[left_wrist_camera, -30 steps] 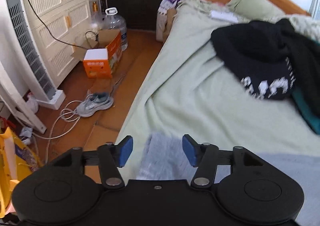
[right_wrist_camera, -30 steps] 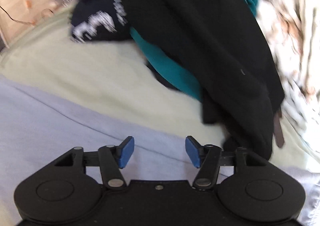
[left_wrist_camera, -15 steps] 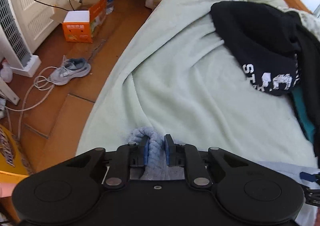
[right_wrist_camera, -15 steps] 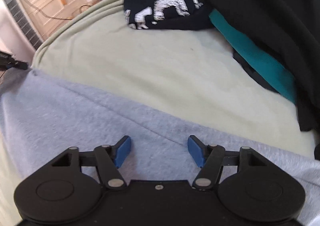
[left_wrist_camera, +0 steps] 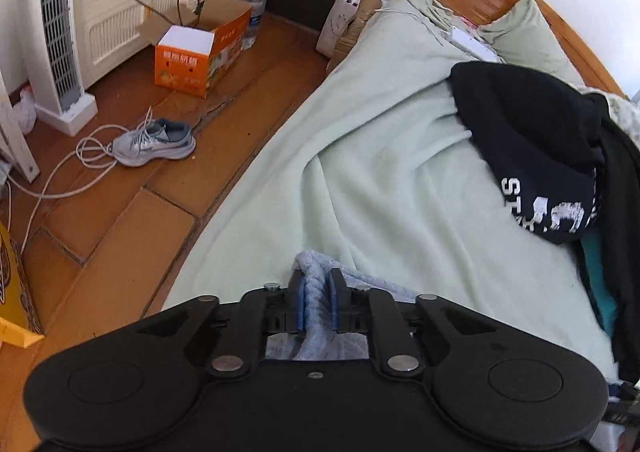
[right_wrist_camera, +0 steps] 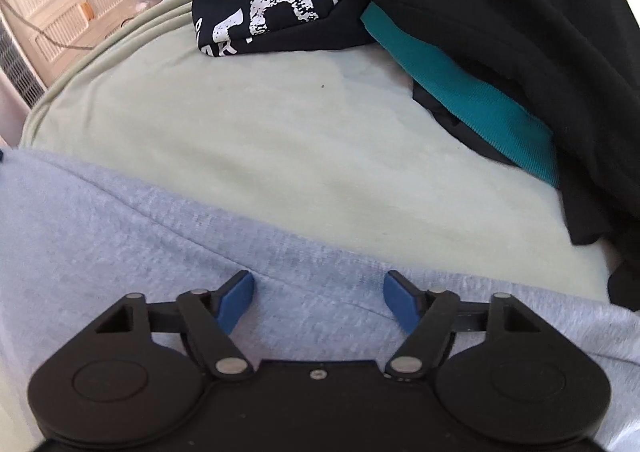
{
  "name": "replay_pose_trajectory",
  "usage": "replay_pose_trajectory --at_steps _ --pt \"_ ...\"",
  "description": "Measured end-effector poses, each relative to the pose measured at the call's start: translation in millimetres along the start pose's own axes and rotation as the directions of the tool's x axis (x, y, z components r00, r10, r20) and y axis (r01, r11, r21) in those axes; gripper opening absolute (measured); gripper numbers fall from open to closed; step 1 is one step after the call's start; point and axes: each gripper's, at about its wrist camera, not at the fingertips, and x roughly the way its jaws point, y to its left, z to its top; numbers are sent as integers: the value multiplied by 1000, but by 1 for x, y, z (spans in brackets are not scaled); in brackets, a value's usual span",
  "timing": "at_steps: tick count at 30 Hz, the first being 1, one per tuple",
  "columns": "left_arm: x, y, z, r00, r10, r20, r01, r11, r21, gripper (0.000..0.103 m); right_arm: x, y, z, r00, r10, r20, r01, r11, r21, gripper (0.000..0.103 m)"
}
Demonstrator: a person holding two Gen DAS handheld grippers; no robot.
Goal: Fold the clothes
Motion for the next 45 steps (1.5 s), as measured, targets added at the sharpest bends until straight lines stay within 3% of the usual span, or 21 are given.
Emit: replay_pose_trajectory --at_steps 3,7,10,12,15,19,22,25,27,28,30,32,36,41,45 --pt "-27 2 8 998 26 52 -25 999 -23 49 -1 -1 3 1000 -1 -6 1 1000 -4 77" --pt "-67 -10 4 990 -52 134 52 999 3 50 -29 0 2 999 -24 31 24 1000 1 77" --pt "-75 -42 -22 989 -100 109 93 993 66 50 -47 -4 -13 999 10 45 -12 999 45 77" --pt "-53 -77 -58 995 -101 6 99 984 145 49 -53 -7 -29 999 21 29 -24 997 76 77" --pt "-31 -103 -90 996 -71 -56 80 982 172 49 -49 -15 -46 1000 13 -18 -11 994 110 77" --pt "-7 -111 -113 996 8 -85 7 984 176 49 -45 -37 -63 998 -41 -40 46 990 133 78" --pt "9 -120 -117 992 81 -98 -47 950 309 51 -48 -62 -77 994 -94 -55 103 978 180 78" --pt "16 -129 -112 984 136 -112 -89 931 355 50 -55 -90 -98 988 -144 -57 152 969 196 78" --pt "13 -136 -109 980 161 -120 -112 934 339 51 -58 -104 -110 989 -138 -49 145 967 208 61" --pt "11 -139 -108 979 167 -120 -120 936 330 51 -65 -112 -112 991 -126 -38 131 970 206 58" --pt "-2 -154 -109 988 91 -125 -54 962 269 53 -79 -127 -111 994 -113 -2 111 975 191 58" --pt "-11 -171 -120 992 8 -128 25 965 260 58 -92 -143 -108 992 -123 35 114 975 190 59" --pt "-18 -231 -167 978 -128 -166 175 933 315 58 -111 -183 -106 984 -159 83 134 958 253 63" --pt "2 -294 -223 956 -157 -250 255 865 433 58 -106 -238 -110 982 -173 79 139 936 324 62" --pt "21 -321 -243 974 -61 -218 166 847 505 58 -87 -270 -106 987 -147 59 120 937 327 64"
